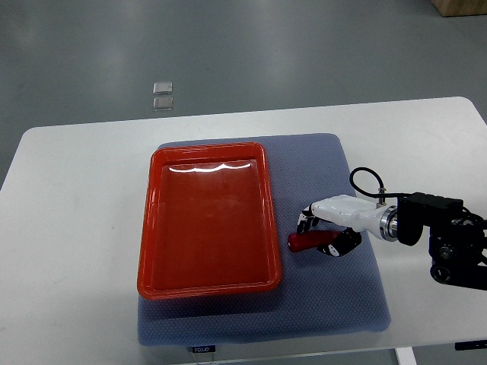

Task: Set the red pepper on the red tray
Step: 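Close the right hand's fingers around the red pepper, then lift the pepper with the right hand and carry it over the tray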

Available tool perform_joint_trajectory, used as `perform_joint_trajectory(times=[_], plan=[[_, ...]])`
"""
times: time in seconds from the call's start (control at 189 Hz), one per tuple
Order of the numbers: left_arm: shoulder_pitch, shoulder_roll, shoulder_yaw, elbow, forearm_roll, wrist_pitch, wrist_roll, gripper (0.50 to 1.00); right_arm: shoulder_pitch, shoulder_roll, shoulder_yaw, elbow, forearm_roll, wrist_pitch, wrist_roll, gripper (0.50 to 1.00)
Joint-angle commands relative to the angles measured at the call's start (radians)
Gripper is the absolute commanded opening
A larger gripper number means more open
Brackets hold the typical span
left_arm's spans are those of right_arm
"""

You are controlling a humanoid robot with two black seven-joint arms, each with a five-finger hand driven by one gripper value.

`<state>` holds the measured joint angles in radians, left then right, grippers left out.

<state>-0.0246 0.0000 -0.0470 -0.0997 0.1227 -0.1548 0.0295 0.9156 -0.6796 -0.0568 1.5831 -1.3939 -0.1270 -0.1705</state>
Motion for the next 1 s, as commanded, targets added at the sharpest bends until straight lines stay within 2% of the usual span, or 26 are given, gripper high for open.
perform_joint_trajectory(times=[0.0, 0.132, 0.196, 0.46, 0.545, 0.724, 0.83, 0.994], plan=[[0.000, 0.000, -0.001, 0.000, 0.000, 0.000, 0.000, 1.000, -0.006, 0.002, 0.000, -0.005, 0.000, 0.000, -0.001, 0.578], [0.000, 0.000, -0.001, 0.000, 0.000, 0.000, 0.000, 1.000, -0.017, -0.003, 0.003, -0.005, -0.002, -0.002, -0.001, 0.513], [0.000, 0.000, 0.001, 0.000, 0.000, 0.000, 0.000, 1.000, -0.018, -0.009, 0.014, -0.005, -0.002, -0.005, -0.001, 0.500], [0.000, 0.000, -0.001, 0.000, 0.000, 0.000, 0.000, 1.000, -0.001, -0.009, 0.140, -0.005, 0.009, -0.010, -0.001, 0.500], [0.000, 0.000, -0.001, 0.000, 0.000, 0.000, 0.001, 1.000, 0.049, 0.012, 0.153, -0.014, 0.012, -0.005, -0.001, 0.500], [0.000, 0.000, -0.001, 0.000, 0.000, 0.000, 0.000, 1.000, 0.120, 0.155, 0.158, -0.100, 0.009, 0.003, -0.001, 0.502], [0.000, 0.000, -0.001, 0.000, 0.000, 0.000, 0.000, 1.000, 0.147, 0.256, 0.158, -0.141, 0.001, 0.032, -0.001, 0.502], [0.000, 0.000, -0.001, 0.000, 0.000, 0.000, 0.000, 1.000, 0.169, 0.419, 0.158, -0.252, -0.005, 0.049, -0.003, 0.513]])
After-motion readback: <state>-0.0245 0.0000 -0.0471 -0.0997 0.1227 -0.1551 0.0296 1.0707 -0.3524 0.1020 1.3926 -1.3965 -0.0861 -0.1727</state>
